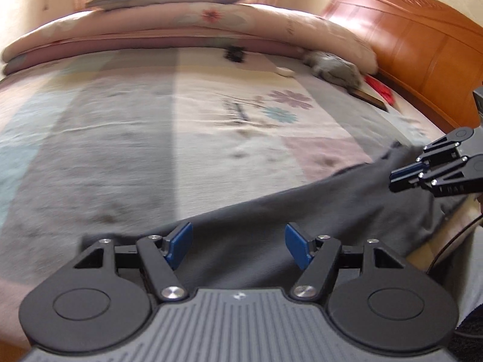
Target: Fold clothes
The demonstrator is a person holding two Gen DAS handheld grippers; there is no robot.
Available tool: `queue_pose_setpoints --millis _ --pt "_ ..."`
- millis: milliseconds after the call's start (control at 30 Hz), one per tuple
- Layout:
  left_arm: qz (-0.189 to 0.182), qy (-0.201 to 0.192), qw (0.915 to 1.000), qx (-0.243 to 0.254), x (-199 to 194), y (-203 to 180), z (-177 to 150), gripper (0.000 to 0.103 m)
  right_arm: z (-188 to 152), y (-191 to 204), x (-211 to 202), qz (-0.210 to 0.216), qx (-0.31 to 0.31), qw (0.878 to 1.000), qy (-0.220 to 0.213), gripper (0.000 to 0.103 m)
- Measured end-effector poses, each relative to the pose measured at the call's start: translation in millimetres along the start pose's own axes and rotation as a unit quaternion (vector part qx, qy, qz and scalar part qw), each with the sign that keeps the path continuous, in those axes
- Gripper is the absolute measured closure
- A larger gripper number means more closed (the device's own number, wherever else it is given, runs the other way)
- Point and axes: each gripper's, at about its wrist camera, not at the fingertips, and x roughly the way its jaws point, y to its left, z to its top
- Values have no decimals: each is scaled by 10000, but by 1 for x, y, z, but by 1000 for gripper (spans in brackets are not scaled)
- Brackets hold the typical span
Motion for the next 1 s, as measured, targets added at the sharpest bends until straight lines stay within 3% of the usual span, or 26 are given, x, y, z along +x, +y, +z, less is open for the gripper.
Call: queue_pose_setpoints --millis 67,333,633,733,767,900,1000 --pt "-137 93 9997 193 10 -19 4 35 -24 -20 -11 -370 293 9989 76 87" --pt "-462 371 9968 528 39 -76 18 35 -113 -63 -37 -995 1139 9879 330 79" --pt "-981 452 9914 739 73 -154 43 34 -148 -118 -82 -1434 1958 9692 -405 78" --pt "-1088 468 9903 726 89 -176 43 34 -166 -137 -72 -1266 2365 9633 -127 77" --pt "-1091 506 9907 640 95 -179 41 34 -175 -137 -76 -1213 2344 9643 -236 77" --pt "-786 726 9930 504 116 -183 28 34 -195 -131 -102 -1409 2498 9578 -163 77" --pt "-684 685 9931 660 113 -191 26 30 -208 -131 -117 -1041 2948 9486 -499 77"
